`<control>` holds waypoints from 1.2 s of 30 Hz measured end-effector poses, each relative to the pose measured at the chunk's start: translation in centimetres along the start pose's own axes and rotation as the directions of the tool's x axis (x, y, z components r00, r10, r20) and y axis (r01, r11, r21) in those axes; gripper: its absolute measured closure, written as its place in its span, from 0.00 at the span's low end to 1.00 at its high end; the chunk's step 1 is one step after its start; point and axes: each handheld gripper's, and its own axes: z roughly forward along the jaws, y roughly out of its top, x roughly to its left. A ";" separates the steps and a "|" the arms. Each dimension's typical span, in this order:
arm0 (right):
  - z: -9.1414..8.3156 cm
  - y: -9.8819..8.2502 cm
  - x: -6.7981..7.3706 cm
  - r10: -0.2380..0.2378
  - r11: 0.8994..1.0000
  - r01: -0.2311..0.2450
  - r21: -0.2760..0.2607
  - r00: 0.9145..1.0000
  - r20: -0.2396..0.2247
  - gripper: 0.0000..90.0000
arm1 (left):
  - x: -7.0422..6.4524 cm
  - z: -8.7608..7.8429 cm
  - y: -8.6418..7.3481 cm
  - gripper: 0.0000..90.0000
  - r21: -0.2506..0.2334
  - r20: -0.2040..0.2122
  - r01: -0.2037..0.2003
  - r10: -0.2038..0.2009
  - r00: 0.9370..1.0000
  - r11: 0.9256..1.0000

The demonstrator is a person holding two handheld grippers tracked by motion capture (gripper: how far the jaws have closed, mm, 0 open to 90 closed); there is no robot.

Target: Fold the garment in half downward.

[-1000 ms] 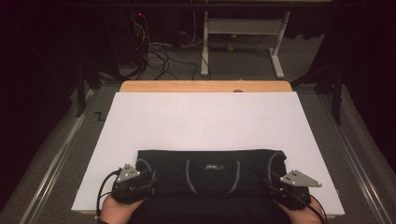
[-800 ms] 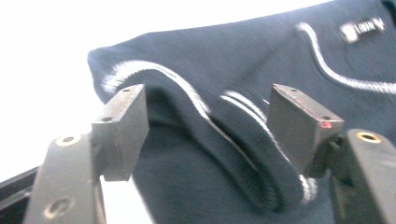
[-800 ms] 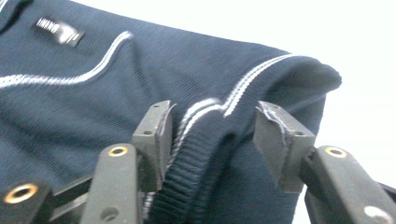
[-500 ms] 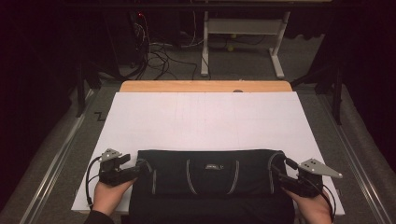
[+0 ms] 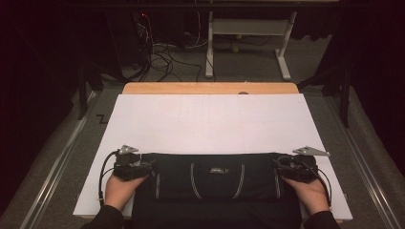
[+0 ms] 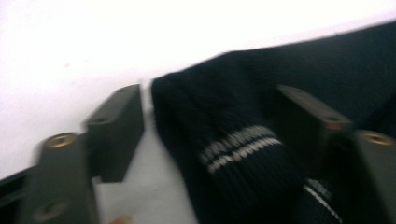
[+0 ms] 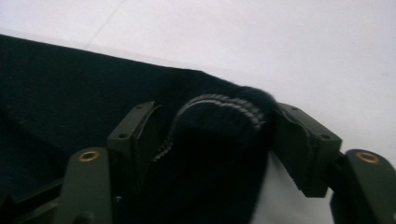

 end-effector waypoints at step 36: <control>1.3 4.6 -0.1 -0.138 0.976 0.150 -0.157 0.987 0.088 0.88 | 0.8 1.3 6.4 0.82 -0.166 -0.031 -0.051 0.046 0.998 0.985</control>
